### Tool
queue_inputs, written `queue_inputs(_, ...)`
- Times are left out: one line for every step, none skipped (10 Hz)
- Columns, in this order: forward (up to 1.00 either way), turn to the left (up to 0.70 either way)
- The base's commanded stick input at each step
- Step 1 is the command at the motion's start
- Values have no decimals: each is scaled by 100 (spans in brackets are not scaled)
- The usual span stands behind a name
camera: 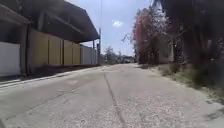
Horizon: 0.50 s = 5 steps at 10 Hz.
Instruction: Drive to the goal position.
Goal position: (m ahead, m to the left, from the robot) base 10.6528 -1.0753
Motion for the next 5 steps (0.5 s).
queue_inputs(70,0)
queue_inputs(70,0)
queue_inputs(70,0)
queue_inputs(70,0)
queue_inputs(70,0)
